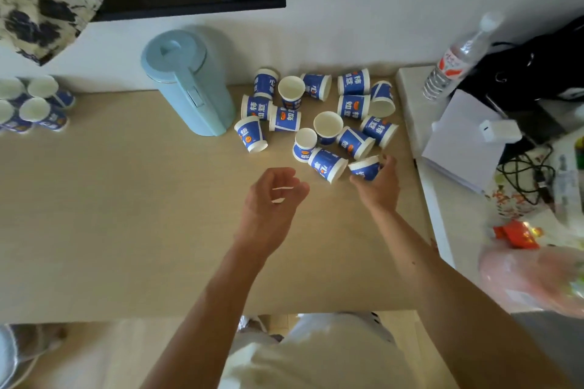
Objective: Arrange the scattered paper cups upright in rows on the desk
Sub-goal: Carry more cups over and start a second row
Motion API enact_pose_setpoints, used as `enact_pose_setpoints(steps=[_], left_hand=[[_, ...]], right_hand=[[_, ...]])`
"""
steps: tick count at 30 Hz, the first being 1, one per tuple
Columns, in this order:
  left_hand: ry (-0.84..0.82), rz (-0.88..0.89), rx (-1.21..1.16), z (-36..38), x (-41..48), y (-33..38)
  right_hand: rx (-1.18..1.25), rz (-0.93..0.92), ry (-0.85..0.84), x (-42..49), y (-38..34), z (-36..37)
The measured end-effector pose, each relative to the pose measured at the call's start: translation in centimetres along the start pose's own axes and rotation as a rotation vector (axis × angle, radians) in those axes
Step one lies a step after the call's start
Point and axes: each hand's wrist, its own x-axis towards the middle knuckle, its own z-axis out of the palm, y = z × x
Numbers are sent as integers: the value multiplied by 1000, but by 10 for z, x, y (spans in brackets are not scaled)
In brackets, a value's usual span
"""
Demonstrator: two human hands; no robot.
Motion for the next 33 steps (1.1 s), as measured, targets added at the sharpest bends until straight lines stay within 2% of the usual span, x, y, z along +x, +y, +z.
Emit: enact_pose_setpoints(steps=[2, 5, 8, 11, 16, 20, 22, 23, 26, 29, 33], left_hand=[[-30, -25, 26, 7, 2, -2], [-66, -59, 64, 21, 6, -2], [-76, -73, 85, 35, 8, -1], [-66, -43, 2, 42, 10, 0], [27, 7, -36, 37, 15, -7], [119, 10, -34, 21, 15, -11], [164, -14, -44, 12, 14, -12], [173, -28, -45, 8, 13, -14], [194, -50, -56, -2, 7, -19], [225, -55, -78, -10, 1, -25], [266, -55, -88, -20, -8, -31]], right_hand=[[181, -20, -1, -17, -9, -8], [367, -182, -92, -47, -27, -18], [365, -370, -229, -74, -44, -25], [347, -473, -312, -88, -58, -28], [370, -527, -369, -95, -69, -26], [357, -557, -498, -78, -55, -20], [318, -500, -419, -67, -39, -12], [262, -474, -328, -61, -32, -7], [-64, -477, -134, -40, -17, 12], [-320, -439, -184, -20, -16, 28], [-425, -385, -235, -7, -12, 46]])
